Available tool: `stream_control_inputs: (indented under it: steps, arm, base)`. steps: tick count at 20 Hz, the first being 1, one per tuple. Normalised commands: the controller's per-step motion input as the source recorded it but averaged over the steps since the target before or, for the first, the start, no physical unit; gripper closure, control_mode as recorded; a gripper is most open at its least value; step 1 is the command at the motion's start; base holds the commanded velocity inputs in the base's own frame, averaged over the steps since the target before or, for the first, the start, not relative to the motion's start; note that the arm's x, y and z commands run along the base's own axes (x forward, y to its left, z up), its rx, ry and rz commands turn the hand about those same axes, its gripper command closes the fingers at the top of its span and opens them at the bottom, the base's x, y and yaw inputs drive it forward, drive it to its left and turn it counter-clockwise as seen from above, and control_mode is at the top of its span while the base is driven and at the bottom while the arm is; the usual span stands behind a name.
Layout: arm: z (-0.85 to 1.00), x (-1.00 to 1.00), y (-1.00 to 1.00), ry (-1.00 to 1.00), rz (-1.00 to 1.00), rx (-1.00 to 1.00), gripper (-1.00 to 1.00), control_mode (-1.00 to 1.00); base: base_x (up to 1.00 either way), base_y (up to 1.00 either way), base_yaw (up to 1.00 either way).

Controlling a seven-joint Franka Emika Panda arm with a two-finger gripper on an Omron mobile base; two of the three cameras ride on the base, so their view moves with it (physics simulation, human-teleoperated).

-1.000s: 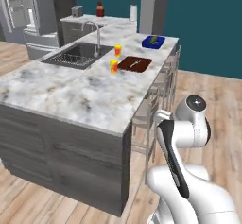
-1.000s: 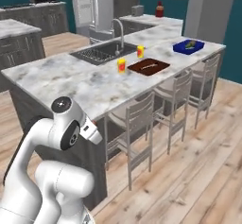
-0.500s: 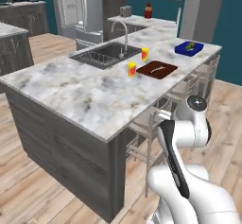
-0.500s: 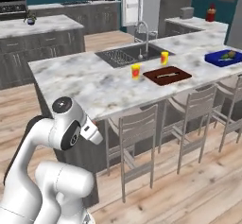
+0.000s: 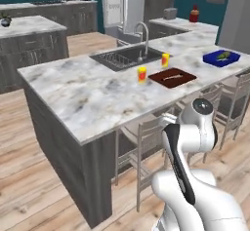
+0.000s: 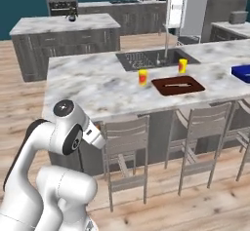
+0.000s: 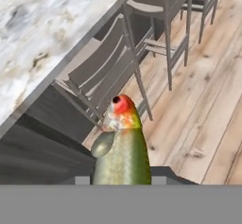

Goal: Gather the potato and avocado from the fridge and place them on a tray on the dining counter. Then gather the fishs from the fridge and place them on the other tray.

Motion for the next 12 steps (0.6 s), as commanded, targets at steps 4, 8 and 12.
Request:
stream_control_inputs:
  steps: [4,8,12]
  arm:
    - [0.0,0.0,0.0,0.0,0.0,0.0,1.0,1.0]
    - [0.0,0.0,0.0,0.0,0.0,0.0,1.0,1.0]
    - [0.0,0.0,0.0,0.0,0.0,0.0,1.0,1.0]
  base:
    - [0.05,-1.0,0.43]
    - [0.12,-1.0,0.41]
    - [0.1,-1.0,0.39]
